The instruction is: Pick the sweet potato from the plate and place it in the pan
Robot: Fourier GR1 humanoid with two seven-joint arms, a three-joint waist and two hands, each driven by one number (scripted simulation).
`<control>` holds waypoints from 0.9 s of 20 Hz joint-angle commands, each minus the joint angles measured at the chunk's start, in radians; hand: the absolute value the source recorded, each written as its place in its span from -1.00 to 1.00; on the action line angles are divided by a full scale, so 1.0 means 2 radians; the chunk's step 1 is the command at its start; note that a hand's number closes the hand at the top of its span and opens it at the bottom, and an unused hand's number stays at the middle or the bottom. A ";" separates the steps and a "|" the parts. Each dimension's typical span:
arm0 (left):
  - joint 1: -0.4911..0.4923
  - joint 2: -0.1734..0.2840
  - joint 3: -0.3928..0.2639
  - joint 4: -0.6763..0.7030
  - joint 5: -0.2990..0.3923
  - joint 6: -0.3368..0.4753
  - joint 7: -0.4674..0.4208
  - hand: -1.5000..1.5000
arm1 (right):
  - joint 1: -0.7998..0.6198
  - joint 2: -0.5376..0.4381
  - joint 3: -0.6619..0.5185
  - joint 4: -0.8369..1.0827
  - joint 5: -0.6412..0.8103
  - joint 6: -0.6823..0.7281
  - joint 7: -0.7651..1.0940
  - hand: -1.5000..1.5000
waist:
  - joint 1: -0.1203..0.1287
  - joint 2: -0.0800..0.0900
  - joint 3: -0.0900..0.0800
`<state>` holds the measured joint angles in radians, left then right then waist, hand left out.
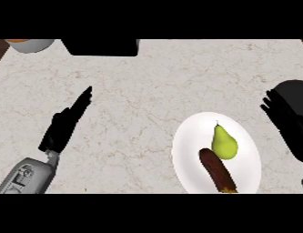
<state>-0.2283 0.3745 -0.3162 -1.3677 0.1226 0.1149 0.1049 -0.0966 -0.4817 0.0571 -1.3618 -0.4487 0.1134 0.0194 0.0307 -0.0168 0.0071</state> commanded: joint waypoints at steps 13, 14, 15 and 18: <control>-0.010 -0.015 0.103 -0.020 0.037 0.061 -0.044 0.00 | -0.048 -0.057 0.044 -0.007 0.153 0.247 -0.326 -1.00 | -0.014 0.009 -0.001; -0.022 -0.023 0.097 -0.031 0.029 0.076 -0.028 0.00 | -0.068 -0.084 0.032 0.006 0.157 0.271 -0.349 -1.00 | -0.011 0.009 -0.001; -0.001 -0.022 0.095 -0.034 0.036 0.060 -0.043 0.00 | -0.090 -0.107 0.008 0.033 0.145 0.290 -0.362 -1.00 | -0.005 0.010 -0.002; -0.002 -0.019 0.102 -0.040 0.040 0.058 -0.029 0.00 | -0.108 -0.162 0.013 0.044 0.172 0.325 -0.390 -1.00 | -0.004 0.010 -0.002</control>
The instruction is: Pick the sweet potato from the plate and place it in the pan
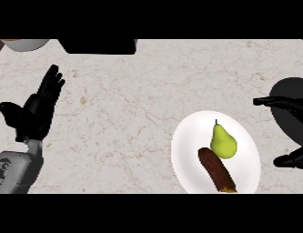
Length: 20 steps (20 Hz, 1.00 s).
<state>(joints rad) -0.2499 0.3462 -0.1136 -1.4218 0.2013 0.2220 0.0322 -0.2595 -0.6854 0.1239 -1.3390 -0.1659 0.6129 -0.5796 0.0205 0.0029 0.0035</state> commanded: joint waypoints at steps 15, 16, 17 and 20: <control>-0.007 0.003 0.021 -0.025 -0.008 -0.011 0.022 0.00 | -0.188 -0.085 0.052 -0.025 0.096 0.057 0.016 -1.00 | -0.001 -0.001 -0.002; -0.025 -0.018 0.017 0.024 -0.023 0.002 -0.001 0.00 | -0.189 -0.077 0.057 -0.043 0.092 0.058 0.032 -1.00 | -0.007 0.000 -0.002; -0.009 -0.012 0.017 0.000 -0.019 -0.003 0.016 0.00 | -0.198 -0.075 0.057 -0.022 0.103 0.063 0.021 -1.00 | -0.003 -0.001 -0.002; 0.033 -0.020 0.010 -0.042 -0.024 0.005 0.006 0.00 | -0.189 -0.066 0.066 -0.062 0.060 0.085 0.068 -1.00 | -0.004 -0.003 -0.002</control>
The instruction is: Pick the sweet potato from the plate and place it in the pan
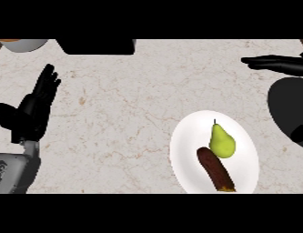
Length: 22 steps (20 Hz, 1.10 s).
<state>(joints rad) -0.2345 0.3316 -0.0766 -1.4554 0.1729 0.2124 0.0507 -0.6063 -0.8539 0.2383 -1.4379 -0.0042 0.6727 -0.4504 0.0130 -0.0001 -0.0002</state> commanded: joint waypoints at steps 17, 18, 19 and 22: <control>0.009 -0.016 0.028 -0.038 -0.023 -0.013 0.039 0.00 | 0.096 0.066 -0.001 -0.166 0.014 0.078 0.138 -1.00 | -0.006 0.000 0.000; 0.013 -0.027 0.024 -0.007 -0.028 -0.017 -0.001 0.00 | 0.059 0.096 0.023 -0.118 0.047 0.067 0.135 -1.00 | -0.003 0.001 0.000; 0.020 -0.022 0.029 -0.009 -0.020 -0.033 -0.004 0.00 | 0.091 0.091 0.020 -0.144 0.073 0.054 0.129 -1.00 | -0.005 0.000 0.000; 0.011 -0.021 0.043 0.013 -0.022 -0.040 -0.016 0.00 | 0.092 0.097 0.025 -0.136 0.102 0.073 0.132 -1.00 | -0.005 0.000 0.000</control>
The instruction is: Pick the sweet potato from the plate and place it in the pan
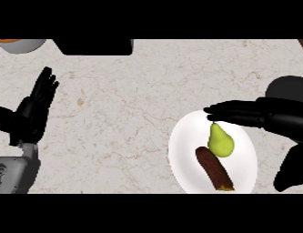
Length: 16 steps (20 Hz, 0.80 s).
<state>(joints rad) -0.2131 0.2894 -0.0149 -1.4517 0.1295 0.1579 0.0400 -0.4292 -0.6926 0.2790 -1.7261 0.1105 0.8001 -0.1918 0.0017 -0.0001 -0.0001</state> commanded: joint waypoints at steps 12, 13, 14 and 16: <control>-0.005 -0.025 0.004 -0.021 -0.028 0.002 0.034 0.00 | -0.024 0.060 0.044 0.055 0.127 0.041 -0.056 -1.00 | 0.002 0.000 0.000; -0.025 -0.008 0.023 -0.006 -0.012 -0.017 0.027 0.00 | 0.028 0.025 0.066 0.058 0.171 0.002 -0.126 -1.00 | 0.000 0.001 0.000; -0.007 -0.025 0.011 -0.004 -0.032 -0.003 0.006 0.00 | -0.001 0.072 0.071 0.054 0.162 0.015 -0.067 -1.00 | 0.001 0.000 0.000; -0.008 -0.014 0.021 -0.011 -0.027 -0.018 0.018 0.00 | 0.002 0.078 0.072 0.066 0.185 0.007 -0.081 -1.00 | 0.002 0.000 0.000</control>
<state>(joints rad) -0.2132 0.2631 0.0203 -1.4688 0.0887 0.1269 0.0565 -0.4121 -0.5809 0.3972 -1.6338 0.4103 0.7893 -0.2929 0.0044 0.0006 0.0002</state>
